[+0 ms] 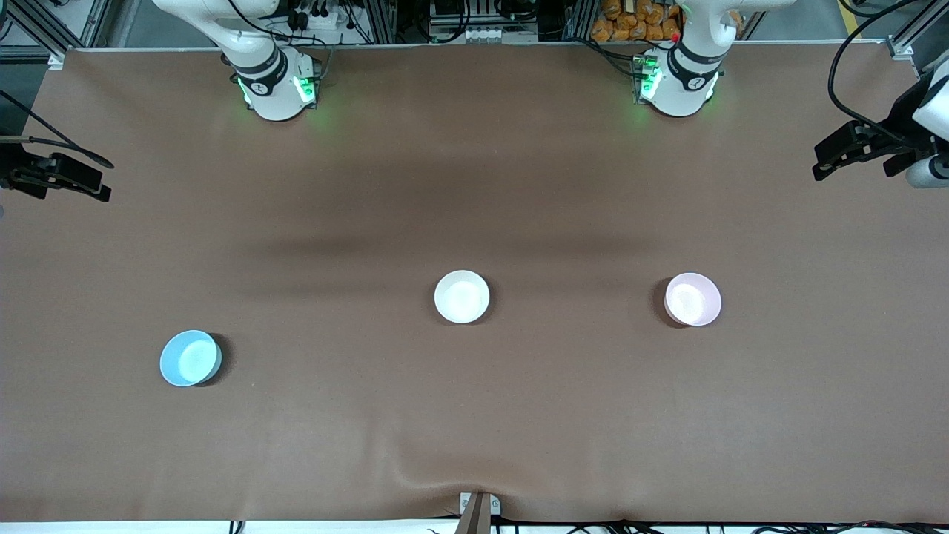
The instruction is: Stack pink and blue bowls on white bowl
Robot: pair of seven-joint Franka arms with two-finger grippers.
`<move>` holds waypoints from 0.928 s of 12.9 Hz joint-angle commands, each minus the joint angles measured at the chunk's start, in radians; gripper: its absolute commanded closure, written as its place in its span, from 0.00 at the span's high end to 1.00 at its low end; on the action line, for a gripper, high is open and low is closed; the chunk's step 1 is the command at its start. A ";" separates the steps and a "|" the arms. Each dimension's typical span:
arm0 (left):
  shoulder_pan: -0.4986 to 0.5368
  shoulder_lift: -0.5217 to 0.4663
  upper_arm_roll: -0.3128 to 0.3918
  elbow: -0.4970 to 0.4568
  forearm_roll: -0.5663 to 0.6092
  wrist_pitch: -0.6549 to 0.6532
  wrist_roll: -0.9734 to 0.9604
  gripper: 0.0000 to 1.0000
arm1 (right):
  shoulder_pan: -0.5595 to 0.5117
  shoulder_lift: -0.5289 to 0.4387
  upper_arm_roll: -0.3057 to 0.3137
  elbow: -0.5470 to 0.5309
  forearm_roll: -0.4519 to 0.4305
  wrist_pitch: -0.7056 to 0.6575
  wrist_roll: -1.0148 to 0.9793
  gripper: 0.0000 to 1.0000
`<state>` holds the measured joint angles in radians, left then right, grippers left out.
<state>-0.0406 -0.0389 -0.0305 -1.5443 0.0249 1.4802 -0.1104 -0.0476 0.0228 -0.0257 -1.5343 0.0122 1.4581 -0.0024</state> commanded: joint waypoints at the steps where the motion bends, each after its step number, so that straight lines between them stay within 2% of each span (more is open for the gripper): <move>1: 0.004 0.008 -0.003 0.010 0.000 -0.012 0.018 1.00 | 0.011 -0.011 -0.007 -0.007 -0.017 -0.001 0.010 1.00; 7: -0.007 0.005 -0.006 0.016 -0.005 0.006 0.015 1.00 | 0.012 -0.006 -0.007 -0.010 -0.017 0.005 0.010 1.00; 12: -0.002 -0.006 -0.061 0.033 -0.048 0.006 0.005 1.00 | 0.012 -0.007 -0.007 -0.015 -0.017 0.001 0.010 1.00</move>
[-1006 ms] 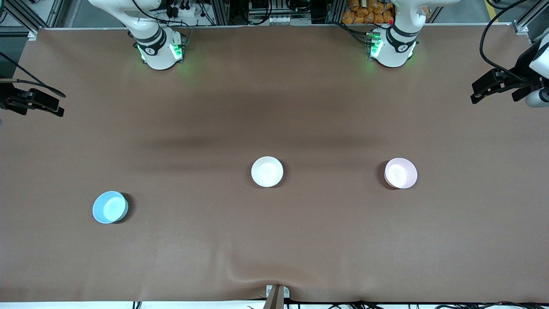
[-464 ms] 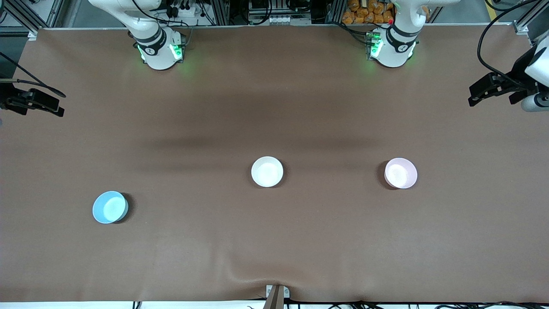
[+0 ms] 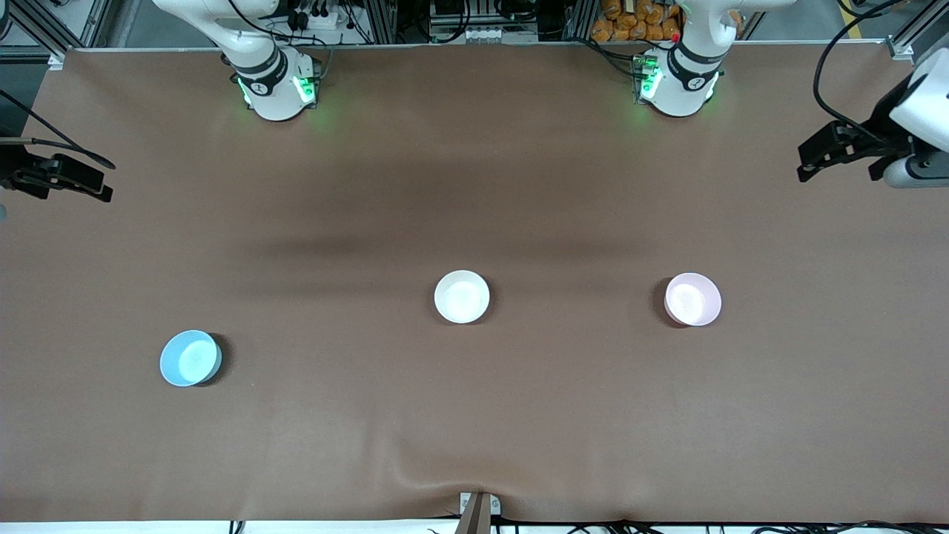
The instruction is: Stack pink and blue bowls on white bowl
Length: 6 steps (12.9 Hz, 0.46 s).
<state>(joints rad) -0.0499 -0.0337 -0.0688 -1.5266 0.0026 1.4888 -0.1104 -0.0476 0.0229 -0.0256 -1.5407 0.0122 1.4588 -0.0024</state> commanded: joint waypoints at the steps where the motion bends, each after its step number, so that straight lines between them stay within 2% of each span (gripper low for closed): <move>1: 0.009 -0.011 -0.031 0.019 -0.027 -0.002 0.005 1.00 | 0.012 -0.008 -0.007 -0.009 -0.017 0.002 0.010 1.00; 6: 0.016 -0.009 -0.028 0.010 -0.038 -0.008 0.018 1.00 | 0.012 -0.008 -0.007 -0.009 -0.017 0.002 0.010 1.00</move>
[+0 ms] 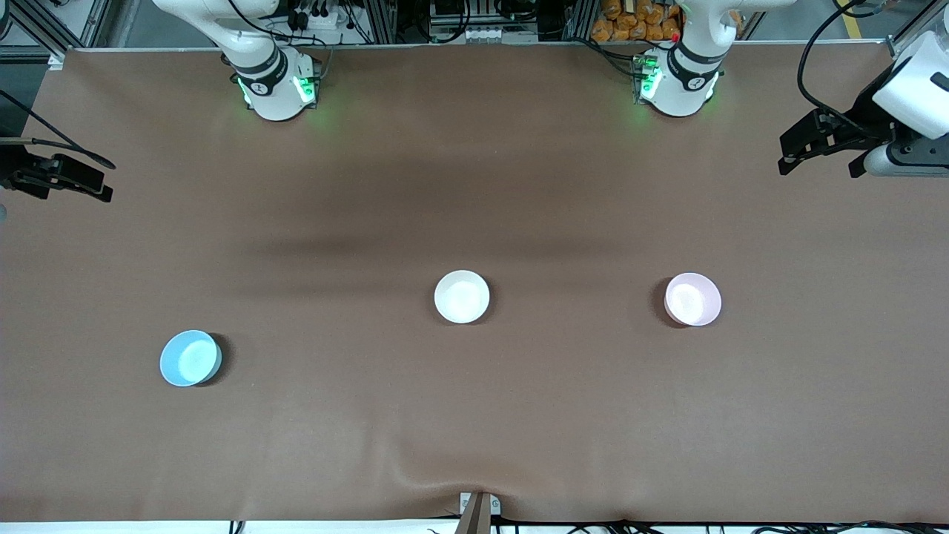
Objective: Stack pink and blue bowls on white bowl
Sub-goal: 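Reach the left gripper down to the pink bowl and grasp its rim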
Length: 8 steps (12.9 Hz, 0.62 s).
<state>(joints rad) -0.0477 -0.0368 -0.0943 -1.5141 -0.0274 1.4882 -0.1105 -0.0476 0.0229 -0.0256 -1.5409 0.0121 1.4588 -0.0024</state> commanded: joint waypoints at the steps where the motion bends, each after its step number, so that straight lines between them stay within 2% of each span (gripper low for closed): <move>1: 0.015 -0.003 0.002 -0.011 0.000 -0.008 0.017 1.00 | 0.012 -0.008 -0.007 -0.008 -0.017 0.002 0.010 1.00; 4: 0.023 0.035 0.004 -0.044 0.076 0.029 0.008 1.00 | 0.012 -0.006 -0.007 -0.008 -0.017 0.003 0.010 1.00; 8: 0.066 0.133 0.004 -0.170 0.078 0.266 0.015 1.00 | 0.012 -0.005 -0.007 -0.008 -0.017 0.005 0.010 1.00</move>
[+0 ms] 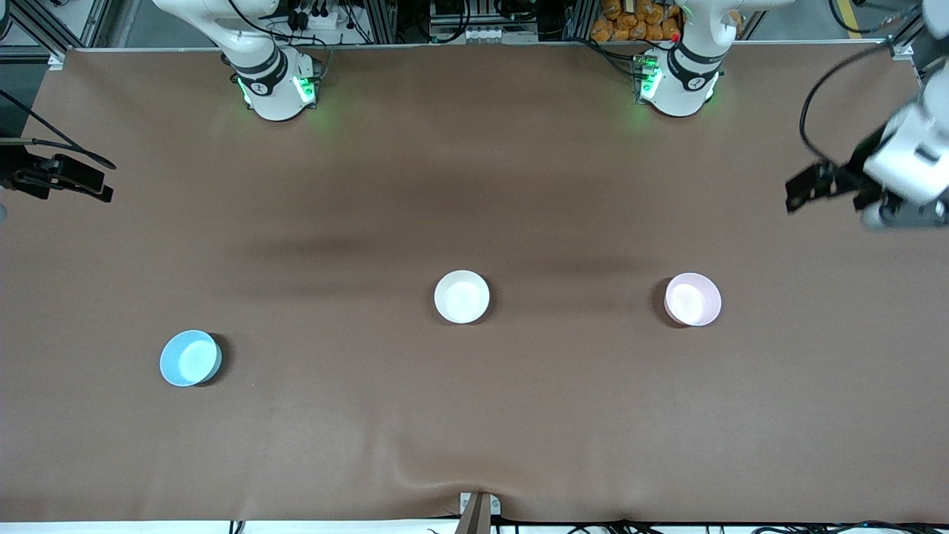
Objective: Stack pink and blue bowls on white bowl
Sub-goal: 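Reach the left gripper down to the pink bowl and grasp its rim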
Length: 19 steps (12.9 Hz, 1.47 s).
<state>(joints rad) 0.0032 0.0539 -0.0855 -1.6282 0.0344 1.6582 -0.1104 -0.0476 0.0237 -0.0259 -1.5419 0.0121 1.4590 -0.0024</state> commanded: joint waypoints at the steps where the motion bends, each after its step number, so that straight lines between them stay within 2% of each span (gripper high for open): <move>1: 0.024 0.070 -0.005 -0.083 0.016 0.154 0.015 1.00 | 0.012 -0.005 -0.006 -0.007 -0.017 0.004 0.010 1.00; 3: 0.038 0.118 -0.005 -0.131 0.016 0.248 0.015 1.00 | 0.012 -0.004 -0.006 -0.007 -0.017 0.004 0.010 1.00; 6: 0.052 0.162 -0.005 -0.263 0.016 0.461 0.015 1.00 | 0.012 -0.004 -0.006 -0.014 -0.017 0.008 0.010 1.00; 8: 0.072 0.205 -0.005 -0.309 0.016 0.544 0.015 1.00 | 0.012 -0.004 -0.006 -0.014 -0.017 0.008 0.010 1.00; 17: 0.098 0.420 -0.008 -0.351 0.007 0.706 0.018 1.00 | 0.011 0.001 -0.006 -0.015 -0.017 0.015 0.012 1.00; 18: 0.097 0.431 -0.010 -0.351 0.007 0.707 0.018 0.99 | 0.011 0.001 -0.006 -0.017 -0.017 0.018 0.010 1.00; 19: 0.096 0.431 -0.010 -0.352 0.007 0.707 0.018 0.90 | 0.009 0.001 -0.006 -0.021 -0.017 0.021 0.010 1.00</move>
<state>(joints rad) 0.0870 0.4869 -0.0848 -1.9724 0.0348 2.3516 -0.1083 -0.0476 0.0261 -0.0261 -1.5560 0.0117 1.4707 -0.0024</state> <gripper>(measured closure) 0.013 0.000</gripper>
